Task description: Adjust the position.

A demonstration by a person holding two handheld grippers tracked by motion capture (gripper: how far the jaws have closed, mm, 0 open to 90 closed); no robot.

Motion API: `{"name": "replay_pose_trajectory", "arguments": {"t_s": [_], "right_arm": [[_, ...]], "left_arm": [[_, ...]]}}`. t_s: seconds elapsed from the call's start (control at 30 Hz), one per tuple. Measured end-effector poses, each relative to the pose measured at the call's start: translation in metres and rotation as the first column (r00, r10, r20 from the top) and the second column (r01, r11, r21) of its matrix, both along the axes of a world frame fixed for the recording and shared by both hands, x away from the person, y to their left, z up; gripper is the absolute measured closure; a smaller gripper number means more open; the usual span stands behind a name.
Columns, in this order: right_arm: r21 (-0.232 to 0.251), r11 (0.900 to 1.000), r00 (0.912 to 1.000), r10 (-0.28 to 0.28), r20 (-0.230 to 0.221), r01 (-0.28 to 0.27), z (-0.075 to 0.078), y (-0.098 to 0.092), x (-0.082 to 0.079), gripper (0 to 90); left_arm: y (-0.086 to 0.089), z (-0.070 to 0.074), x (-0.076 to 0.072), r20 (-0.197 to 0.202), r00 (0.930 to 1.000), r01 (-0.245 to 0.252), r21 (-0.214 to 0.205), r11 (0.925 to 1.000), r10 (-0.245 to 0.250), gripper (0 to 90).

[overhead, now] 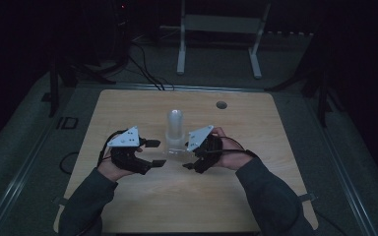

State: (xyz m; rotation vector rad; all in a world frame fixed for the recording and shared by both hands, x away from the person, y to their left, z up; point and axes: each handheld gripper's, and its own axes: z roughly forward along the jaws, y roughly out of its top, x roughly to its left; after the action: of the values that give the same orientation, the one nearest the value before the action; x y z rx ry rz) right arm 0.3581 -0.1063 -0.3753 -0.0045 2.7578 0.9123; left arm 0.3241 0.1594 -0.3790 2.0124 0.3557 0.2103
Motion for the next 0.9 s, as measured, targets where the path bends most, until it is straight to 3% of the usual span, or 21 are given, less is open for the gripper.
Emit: {"name": "replay_pose_trajectory", "arguments": {"t_s": [0.1, 0.37, 0.53, 0.57, 0.73, 0.9], "right_arm": [[-0.006, 1.0000, 1.0000, 0.003, 0.004, -0.003, 0.001, 0.001, 0.000, 29.2], [-0.022, 0.9997, 0.9999, 0.010, 0.008, -0.010, 0.001, 0.003, -0.001, 29.2], [-0.054, 0.9984, 0.9997, 0.019, 0.016, -0.018, 0.001, 0.005, -0.002, 29.2], [-0.059, 0.9981, 0.9997, 0.018, 0.016, -0.017, 0.001, 0.005, -0.002, 29.2], [-0.068, 0.9975, 0.9996, 0.019, 0.020, -0.018, 0.001, 0.006, -0.002, 29.2], [-0.084, 0.9964, 0.9996, 0.016, 0.022, -0.014, 0.000, 0.006, -0.001, 29.2]], "left_arm": [[-0.001, 0.002, 0.001, 0.004, 1.0000, -0.001, 0.037, 0.9993, 0.000, 29.9], [-0.003, 0.010, 0.005, 0.010, 0.9999, 0.004, 0.085, 0.9963, -0.005, 29.3], [-0.009, 0.012, 0.008, 0.010, 0.9998, 0.013, 0.147, 0.9890, -0.015, 28.9], [-0.011, 0.013, 0.008, 0.013, 0.9997, 0.019, 0.178, 0.9839, -0.022, 28.9], [-0.017, 0.017, 0.008, 0.028, 0.9990, 0.027, 0.230, 0.9728, -0.035, 29.0], [-0.019, 0.019, 0.008, 0.032, 0.9987, 0.030, 0.244, 0.9694, -0.039, 29.3]]}}
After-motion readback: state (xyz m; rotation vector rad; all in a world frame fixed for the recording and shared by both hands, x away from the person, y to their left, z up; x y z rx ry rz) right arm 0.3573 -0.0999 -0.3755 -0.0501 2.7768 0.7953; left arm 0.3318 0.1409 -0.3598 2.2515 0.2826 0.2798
